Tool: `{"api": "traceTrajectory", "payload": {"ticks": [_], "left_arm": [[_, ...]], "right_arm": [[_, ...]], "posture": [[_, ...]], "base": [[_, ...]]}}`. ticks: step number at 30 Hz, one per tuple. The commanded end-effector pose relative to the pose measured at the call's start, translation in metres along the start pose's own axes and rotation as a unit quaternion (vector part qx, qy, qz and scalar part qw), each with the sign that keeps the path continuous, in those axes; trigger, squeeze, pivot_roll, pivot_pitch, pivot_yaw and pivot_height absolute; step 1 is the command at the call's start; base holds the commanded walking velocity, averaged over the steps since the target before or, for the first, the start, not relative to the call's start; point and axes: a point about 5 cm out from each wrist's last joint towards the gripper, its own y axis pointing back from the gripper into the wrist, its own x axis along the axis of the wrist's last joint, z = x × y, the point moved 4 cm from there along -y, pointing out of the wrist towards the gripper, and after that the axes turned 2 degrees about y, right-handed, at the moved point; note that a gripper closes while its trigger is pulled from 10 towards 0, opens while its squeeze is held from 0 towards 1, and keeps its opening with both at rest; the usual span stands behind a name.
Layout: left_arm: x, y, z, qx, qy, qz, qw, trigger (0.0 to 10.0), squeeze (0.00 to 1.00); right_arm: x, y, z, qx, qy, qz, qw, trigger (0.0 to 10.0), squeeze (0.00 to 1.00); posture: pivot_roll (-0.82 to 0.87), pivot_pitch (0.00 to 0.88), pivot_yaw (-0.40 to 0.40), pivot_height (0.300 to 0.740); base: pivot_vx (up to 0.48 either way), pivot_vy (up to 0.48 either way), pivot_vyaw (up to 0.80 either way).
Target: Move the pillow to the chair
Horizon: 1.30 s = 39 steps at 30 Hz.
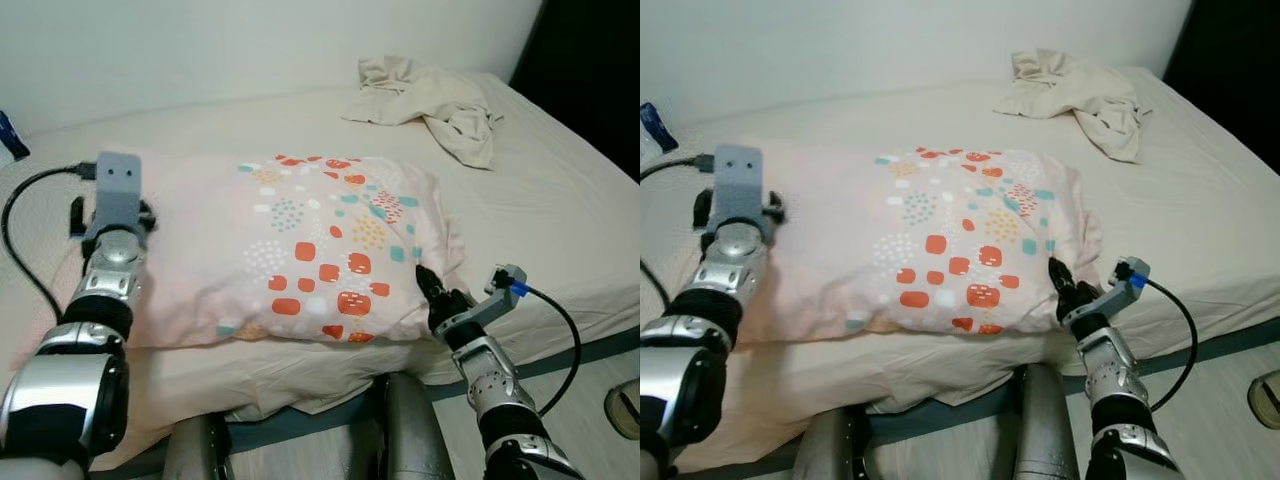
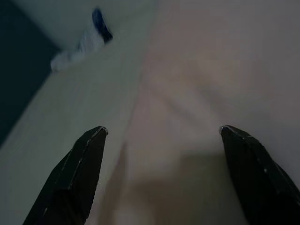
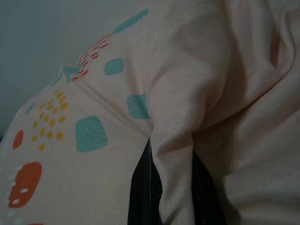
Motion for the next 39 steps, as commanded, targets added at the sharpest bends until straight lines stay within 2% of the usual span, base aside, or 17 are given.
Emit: {"api": "traceTrajectory", "payload": {"ticks": [1, 5, 7, 12, 14, 16, 17, 18, 19, 30, 32, 33, 34, 36, 37, 38, 39], "left_arm": [[-0.028, 0.001, -0.016, 0.018, 0.002, -0.051, 0.999, 10.0, 0.00], [-0.019, 0.000, -0.009, -0.002, 0.006, -0.042, 0.999, 10.0, 0.00], [-0.014, 0.001, 0.000, -0.017, 0.008, -0.034, 0.999, 10.0, 0.00], [-0.025, 0.004, 0.009, -0.034, 0.025, -0.062, 0.997, 10.0, 0.00], [-0.028, 0.006, 0.012, -0.040, 0.011, -0.071, 0.997, 10.0, 0.00], [-0.028, 0.007, 0.019, -0.059, -0.032, -0.065, 0.996, 10.0, 0.00], [-0.028, 0.007, 0.019, -0.059, -0.032, -0.065, 0.996, 10.0, 0.00], [-0.033, 0.010, 0.026, -0.075, -0.073, -0.070, 0.992, 10.0, 0.00], [-0.038, 0.013, 0.031, -0.085, -0.086, -0.077, 0.990, 10.0, 0.00], [-0.054, 0.029, 0.062, -0.149, -0.151, -0.095, 0.972, 10.0, 0.00], [-0.061, 0.033, 0.067, -0.161, -0.101, -0.126, 0.974, 10.0, 0.00], [-0.061, 0.033, 0.067, -0.161, -0.101, -0.126, 0.974, 10.0, 0.00], [-0.063, 0.036, 0.072, -0.169, -0.016, -0.158, 0.973, 10.0, 0.00], [-0.063, 0.036, 0.072, -0.169, -0.016, -0.158, 0.973, 10.0, 0.00], [-0.062, 0.037, 0.077, -0.177, 0.055, -0.178, 0.966, 10.0, 0.00], [-0.062, 0.037, 0.077, -0.177, 0.055, -0.178, 0.966, 10.0, 0.00], [-0.060, 0.037, 0.079, -0.177, 0.130, -0.193, 0.956, 10.0, 0.00]], "right_arm": [[-0.022, 0.009, 0.004, -0.013, -0.022, -0.034, 0.999, 0.0, 0.00], [-0.021, 0.011, 0.004, -0.014, -0.022, -0.033, 0.999, 0.0, 0.00], [-0.019, 0.012, 0.005, -0.014, -0.023, -0.030, 0.999, 0.0, 0.00], [-0.018, 0.012, 0.003, -0.012, -0.026, -0.026, 0.999, 0.0, 0.00], [-0.018, 0.011, 0.002, -0.012, -0.026, -0.026, 0.999, 0.0, 0.00], [-0.017, 0.011, 0.002, -0.012, -0.027, -0.024, 0.999, 0.0, 0.00], [-0.017, 0.011, 0.002, -0.012, -0.027, -0.024, 0.999, 0.0, 0.00], [-0.016, 0.010, 0.001, -0.012, -0.028, -0.023, 0.999, 0.0, 0.00], [-0.016, 0.010, 0.001, -0.012, -0.028, -0.023, 0.999, 0.0, 0.00], [-0.012, 0.012, -0.001, -0.013, -0.031, -0.014, 0.999, 0.0, 0.00], [-0.011, 0.013, 0.000, -0.015, -0.031, -0.012, 0.999, 0.0, 0.00], [-0.011, 0.013, 0.000, -0.015, -0.031, -0.012, 0.999, 0.0, 0.00], [-0.010, 0.014, 0.000, -0.016, -0.030, -0.010, 0.999, 0.0, 0.00], [-0.010, 0.014, 0.000, -0.016, -0.030, -0.010, 0.999, 0.0, 0.00], [-0.009, 0.015, 0.001, -0.018, -0.030, -0.008, 0.999, 0.0, 0.00], [-0.009, 0.015, 0.001, -0.018, -0.030, -0.008, 0.999, 0.0, 0.00], [-0.007, 0.016, 0.002, -0.019, -0.030, -0.006, 0.999, 0.0, 0.00]], "posture": [[-0.10, 0.253, 0.066, 0.531], [-0.11, 0.256, 0.066, 0.531], [-0.10, 0.255, 0.063, 0.531], [-0.10, 0.256, 0.062, 0.531], [-0.10, 0.253, 0.061, 0.531], [-0.09, 0.254, 0.059, 0.531], [-0.09, 0.254, 0.059, 0.531], [-0.09, 0.252, 0.059, 0.531], [-0.09, 0.251, 0.060, 0.531], [-0.10, 0.264, 0.065, 0.531], [-0.11, 0.266, 0.067, 0.531], [-0.11, 0.266, 0.067, 0.531], [-0.12, 0.264, 0.069, 0.531], [-0.12, 0.264, 0.069, 0.531], [-0.12, 0.264, 0.070, 0.531], [-0.12, 0.264, 0.070, 0.531], [-0.12, 0.263, 0.069, 0.531]], "base": [[0.000, 0.000, 0.00], [0.000, 0.000, 0.00], [0.000, 0.000, 0.00], [0.000, 0.000, 0.00], [0.000, 0.000, 0.00], [0.000, 0.000, 0.00], [0.000, 0.000, 0.00], [0.000, 0.000, 0.00], [0.000, 0.000, 0.00], [0.000, 0.000, 0.00], [0.000, 0.000, 0.00], [0.000, 0.000, 0.00], [0.000, 0.000, 0.00], [0.000, 0.000, 0.00], [0.000, 0.000, 0.00], [0.000, 0.000, 0.00], [0.000, 0.000, 0.00]]}}
